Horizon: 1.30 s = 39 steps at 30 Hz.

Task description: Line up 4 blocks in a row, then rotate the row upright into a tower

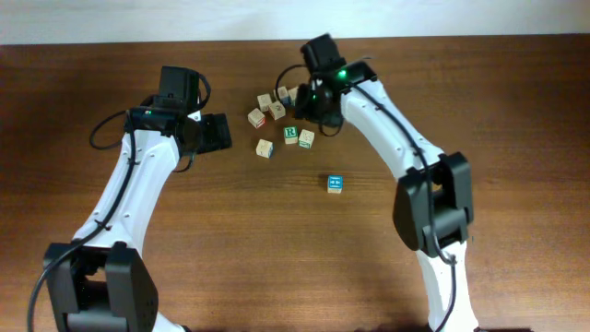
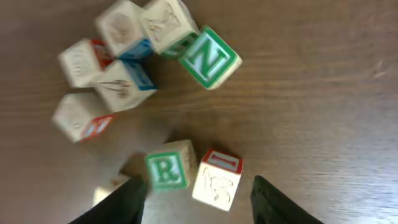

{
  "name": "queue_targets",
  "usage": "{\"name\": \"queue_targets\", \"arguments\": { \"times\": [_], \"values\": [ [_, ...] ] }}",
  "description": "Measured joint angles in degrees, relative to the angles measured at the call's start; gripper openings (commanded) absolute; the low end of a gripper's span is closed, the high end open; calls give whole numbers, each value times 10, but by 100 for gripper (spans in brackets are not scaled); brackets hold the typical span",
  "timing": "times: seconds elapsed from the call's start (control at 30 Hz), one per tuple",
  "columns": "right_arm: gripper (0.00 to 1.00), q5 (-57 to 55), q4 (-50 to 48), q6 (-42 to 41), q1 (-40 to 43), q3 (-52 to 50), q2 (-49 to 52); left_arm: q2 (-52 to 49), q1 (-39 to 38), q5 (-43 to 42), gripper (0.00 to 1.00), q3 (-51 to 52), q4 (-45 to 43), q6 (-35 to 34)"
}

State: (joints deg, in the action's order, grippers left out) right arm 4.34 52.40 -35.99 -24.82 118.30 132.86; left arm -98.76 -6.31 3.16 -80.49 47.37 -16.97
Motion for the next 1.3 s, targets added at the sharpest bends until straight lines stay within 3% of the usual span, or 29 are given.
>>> {"name": "queue_targets", "arguments": {
  "times": [0.13, 0.33, 0.5, 0.77, 0.9, 1.07, 1.17, 1.3],
  "values": [
    [58, -23, 0, -30, -7, 0, 42, 0, 0, 0, 93, 0, 0, 0],
    [31, -29, 11, -46, -12, 0, 61, 0, 0, 0, 93, 0, 0, 0],
    [22, -28, 82, -43, -20, 7, 61, 0, 0, 0, 94, 0, 0, 0],
    [27, 28, 244, -1, -27, 9, 61, 0, 0, 0, 94, 0, 0, 0],
    [46, 29, 261, 11, -38, 8, 61, 0, 0, 0, 94, 0, 0, 0],
    [50, 29, 261, 24, -37, 8, 61, 0, 0, 0, 94, 0, 0, 0],
    [63, 31, 246, 85, -30, 92, 70, 0, 1, 0, 94, 0, 0, 0],
    [64, 31, 102, 135, -27, 144, 69, 0, 37, -2, 92, 0, 0, 0]
  ]
}}
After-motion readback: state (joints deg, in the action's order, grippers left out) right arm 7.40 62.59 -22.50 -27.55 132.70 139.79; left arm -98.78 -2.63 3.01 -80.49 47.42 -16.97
